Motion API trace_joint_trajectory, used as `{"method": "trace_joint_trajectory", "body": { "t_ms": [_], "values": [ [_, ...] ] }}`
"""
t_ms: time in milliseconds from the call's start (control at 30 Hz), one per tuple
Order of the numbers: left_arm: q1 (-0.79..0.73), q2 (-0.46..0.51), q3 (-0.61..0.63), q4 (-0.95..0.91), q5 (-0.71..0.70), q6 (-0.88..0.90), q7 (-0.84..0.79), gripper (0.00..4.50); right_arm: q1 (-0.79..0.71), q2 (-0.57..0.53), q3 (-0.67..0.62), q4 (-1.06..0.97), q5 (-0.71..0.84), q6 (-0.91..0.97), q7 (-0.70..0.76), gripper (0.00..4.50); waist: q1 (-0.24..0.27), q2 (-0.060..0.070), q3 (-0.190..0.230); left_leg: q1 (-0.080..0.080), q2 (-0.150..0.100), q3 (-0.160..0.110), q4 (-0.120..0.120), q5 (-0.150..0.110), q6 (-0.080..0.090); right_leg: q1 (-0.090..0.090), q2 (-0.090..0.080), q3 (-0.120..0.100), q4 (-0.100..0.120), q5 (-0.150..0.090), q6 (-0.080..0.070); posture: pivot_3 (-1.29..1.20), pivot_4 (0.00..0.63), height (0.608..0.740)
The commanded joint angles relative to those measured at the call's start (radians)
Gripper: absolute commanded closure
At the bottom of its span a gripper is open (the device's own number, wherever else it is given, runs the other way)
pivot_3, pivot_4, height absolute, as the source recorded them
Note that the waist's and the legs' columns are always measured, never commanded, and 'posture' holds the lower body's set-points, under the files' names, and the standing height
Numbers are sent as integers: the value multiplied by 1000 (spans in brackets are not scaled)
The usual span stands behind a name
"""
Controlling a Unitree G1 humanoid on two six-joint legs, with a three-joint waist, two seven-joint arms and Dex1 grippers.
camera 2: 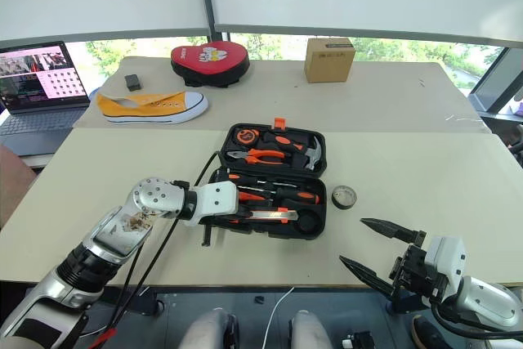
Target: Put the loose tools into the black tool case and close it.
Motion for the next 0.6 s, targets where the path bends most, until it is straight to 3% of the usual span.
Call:
{"method": "trace_joint_trajectory", "body": {
  "t_ms": [33,267,600],
  "values": [
    [33,90,27,91,46,37,1,4474,16,1,-18,-38,21,11,-1,0,-1,0,0,0,0,0,0,0,0,0,0,0,0,0,0,0,150,740],
    [38,156,61,141,25,-16,-29,4474,26,3,-20,-42,22,14,-2,0,-14,2,-2,2,1,0,-1,0,0,0,1,1,0,1,-2,0,150,740],
    [40,77,144,106,-197,-57,-153,4474,30,3,-16,-43,24,21,-4,0,-17,2,-2,3,-1,0,-8,0,0,-2,2,3,0,-2,-3,0,150,740]
  ]
}}
